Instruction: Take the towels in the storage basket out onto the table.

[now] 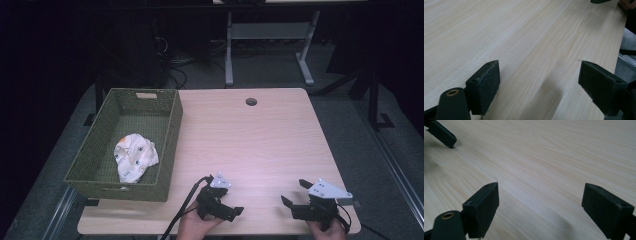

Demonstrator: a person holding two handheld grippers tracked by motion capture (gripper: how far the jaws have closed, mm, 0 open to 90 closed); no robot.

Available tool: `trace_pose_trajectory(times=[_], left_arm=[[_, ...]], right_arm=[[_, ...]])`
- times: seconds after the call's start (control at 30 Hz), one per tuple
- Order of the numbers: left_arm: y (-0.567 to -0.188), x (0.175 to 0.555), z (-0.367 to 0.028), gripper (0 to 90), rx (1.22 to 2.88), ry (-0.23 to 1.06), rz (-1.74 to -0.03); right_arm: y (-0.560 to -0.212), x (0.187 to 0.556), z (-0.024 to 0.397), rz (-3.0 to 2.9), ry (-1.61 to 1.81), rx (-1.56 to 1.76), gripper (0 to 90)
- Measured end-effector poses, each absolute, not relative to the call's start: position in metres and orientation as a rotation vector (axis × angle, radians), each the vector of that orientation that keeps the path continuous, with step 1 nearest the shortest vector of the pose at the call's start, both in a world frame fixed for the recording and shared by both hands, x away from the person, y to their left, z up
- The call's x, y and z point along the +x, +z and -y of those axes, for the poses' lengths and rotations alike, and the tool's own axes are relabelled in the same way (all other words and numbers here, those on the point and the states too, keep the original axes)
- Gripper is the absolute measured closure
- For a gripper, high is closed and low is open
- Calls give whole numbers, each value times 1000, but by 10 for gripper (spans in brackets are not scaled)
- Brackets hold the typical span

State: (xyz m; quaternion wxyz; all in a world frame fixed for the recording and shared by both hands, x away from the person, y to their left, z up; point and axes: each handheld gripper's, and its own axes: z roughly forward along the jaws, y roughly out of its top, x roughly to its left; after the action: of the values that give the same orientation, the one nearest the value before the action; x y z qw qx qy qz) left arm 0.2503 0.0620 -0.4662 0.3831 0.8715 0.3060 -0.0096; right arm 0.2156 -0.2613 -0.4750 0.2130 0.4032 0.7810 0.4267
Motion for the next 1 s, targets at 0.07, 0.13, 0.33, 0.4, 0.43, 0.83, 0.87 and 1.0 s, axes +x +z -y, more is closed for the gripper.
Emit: trace_pose_trajectory(times=[0.07,0.13,0.33,0.4,0.43,0.83,0.87,1.0], left_arm=[[-466,251,-62,169,2223,-17,-779],[-466,251,-62,169,2215,-18,-784],[-458,252,-66,169,2175,-18,-764],[-457,251,-66,169,2163,-30,-763],[-456,251,-66,169,2164,-27,-756],[-442,261,-73,169,2096,-52,-752],[-440,263,-74,169,2093,-61,-751],[-432,268,-78,169,2075,-66,-750]], right_arm=[[-475,216,262,-2166,1188,1117,138],[-475,216,262,-2167,1189,1115,138],[-475,215,262,-2166,1192,1111,138],[-475,215,262,-2165,1189,1107,138],[-474,214,261,-2164,1188,1108,138],[-473,213,263,-2159,1194,1110,138],[-473,213,263,-2155,1196,1109,139],[-474,213,263,-2157,1192,1106,138]])
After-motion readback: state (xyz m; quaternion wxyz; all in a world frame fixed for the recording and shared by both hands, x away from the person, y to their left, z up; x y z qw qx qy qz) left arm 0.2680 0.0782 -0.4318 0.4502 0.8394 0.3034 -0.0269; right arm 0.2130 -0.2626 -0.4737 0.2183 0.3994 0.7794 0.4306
